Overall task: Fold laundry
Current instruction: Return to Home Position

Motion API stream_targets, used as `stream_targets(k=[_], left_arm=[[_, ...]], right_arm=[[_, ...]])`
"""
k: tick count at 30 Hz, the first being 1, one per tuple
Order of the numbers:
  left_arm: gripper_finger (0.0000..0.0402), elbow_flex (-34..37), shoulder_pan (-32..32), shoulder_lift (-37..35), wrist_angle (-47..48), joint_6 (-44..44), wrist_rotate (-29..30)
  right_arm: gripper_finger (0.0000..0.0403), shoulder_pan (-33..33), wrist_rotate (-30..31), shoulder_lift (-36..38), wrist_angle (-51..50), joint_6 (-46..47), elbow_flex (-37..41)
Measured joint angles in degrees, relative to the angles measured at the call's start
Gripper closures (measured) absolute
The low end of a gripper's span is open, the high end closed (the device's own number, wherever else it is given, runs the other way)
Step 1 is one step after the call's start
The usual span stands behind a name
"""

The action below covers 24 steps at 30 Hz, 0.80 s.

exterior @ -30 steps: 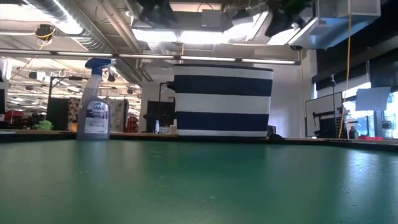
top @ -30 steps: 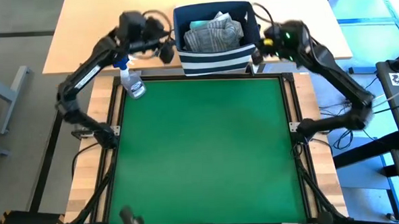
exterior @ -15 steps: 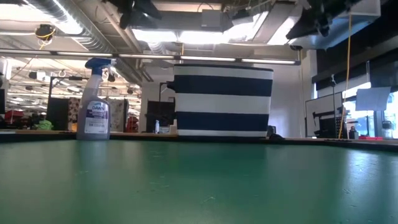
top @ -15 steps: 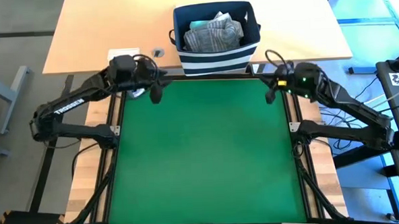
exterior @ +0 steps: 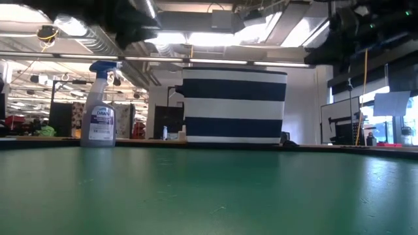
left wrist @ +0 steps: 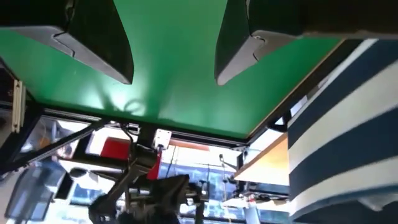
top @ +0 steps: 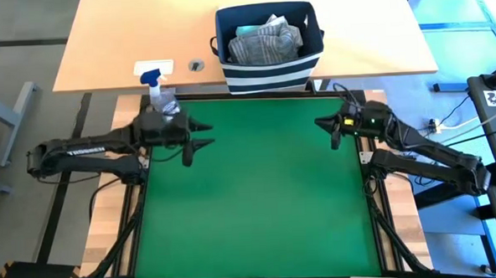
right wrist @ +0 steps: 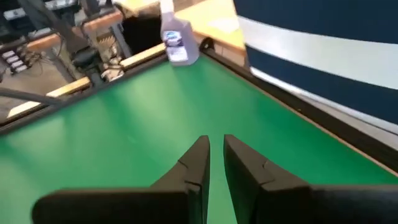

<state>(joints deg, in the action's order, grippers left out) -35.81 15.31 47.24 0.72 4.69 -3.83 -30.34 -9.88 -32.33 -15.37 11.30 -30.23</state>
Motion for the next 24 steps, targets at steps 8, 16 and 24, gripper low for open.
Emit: stream_targets(k=[8,16,24], left_arm=[[0.0185,17.5,-1.6,-13.9,-9.5,2.5,1.7],[0.0185,28.3,-1.6,-27.6,-10.3,5.7,1.8],[0.0185,35.4,-1.6,-34.9,-7.6,11.4,2.4]], right_arm=[[0.0356,0.0,-2.6,9.5,6.2,-0.4,11.1],[0.0356,-0.1,-1.7,17.9,8.9,2.3,17.7],[0.0356,-0.1,-1.2,26.3,9.0,3.6,23.7]])
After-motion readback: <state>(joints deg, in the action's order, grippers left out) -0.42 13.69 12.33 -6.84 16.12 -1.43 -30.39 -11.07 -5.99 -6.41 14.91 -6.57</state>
